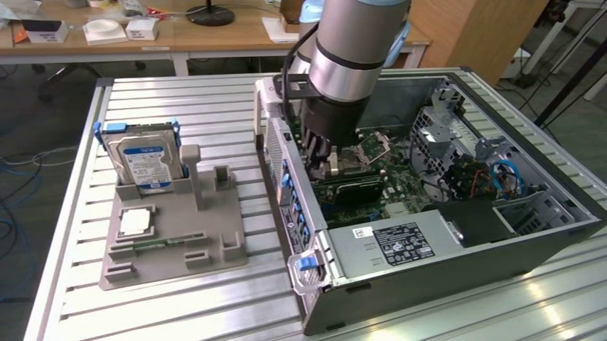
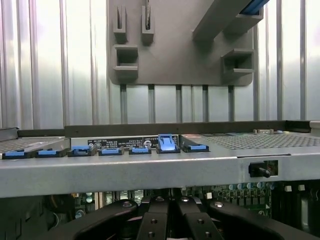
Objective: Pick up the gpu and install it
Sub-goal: 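Press down on the gpu until it lock into place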
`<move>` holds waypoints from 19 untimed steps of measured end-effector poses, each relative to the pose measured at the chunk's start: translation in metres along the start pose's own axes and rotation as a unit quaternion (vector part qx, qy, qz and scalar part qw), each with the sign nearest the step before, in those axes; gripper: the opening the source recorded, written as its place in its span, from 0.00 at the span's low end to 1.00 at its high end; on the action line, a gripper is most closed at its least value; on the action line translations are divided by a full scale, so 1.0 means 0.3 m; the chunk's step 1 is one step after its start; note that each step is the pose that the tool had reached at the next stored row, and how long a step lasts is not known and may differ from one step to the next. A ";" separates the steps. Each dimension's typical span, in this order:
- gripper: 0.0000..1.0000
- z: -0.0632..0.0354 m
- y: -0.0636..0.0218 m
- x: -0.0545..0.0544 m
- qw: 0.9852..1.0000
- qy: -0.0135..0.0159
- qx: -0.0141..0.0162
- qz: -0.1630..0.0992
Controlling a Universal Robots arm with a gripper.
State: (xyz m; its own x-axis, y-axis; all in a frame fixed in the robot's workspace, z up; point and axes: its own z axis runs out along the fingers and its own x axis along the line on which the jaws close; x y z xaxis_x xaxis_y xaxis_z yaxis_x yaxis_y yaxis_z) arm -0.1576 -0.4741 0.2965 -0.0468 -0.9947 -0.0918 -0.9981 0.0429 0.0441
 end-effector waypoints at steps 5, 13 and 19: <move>0.11 -0.005 -0.011 -0.001 1.000 -0.003 0.000 0.000; 0.11 -0.027 0.030 -0.001 1.000 -0.008 0.000 0.001; 0.11 -0.019 0.035 0.000 1.000 -0.008 0.000 0.002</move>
State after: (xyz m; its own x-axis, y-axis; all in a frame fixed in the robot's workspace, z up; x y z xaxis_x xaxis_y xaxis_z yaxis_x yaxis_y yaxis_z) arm -0.1679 -0.4741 0.3026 -0.0508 -0.9929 -0.1077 -0.9979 0.0462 0.0445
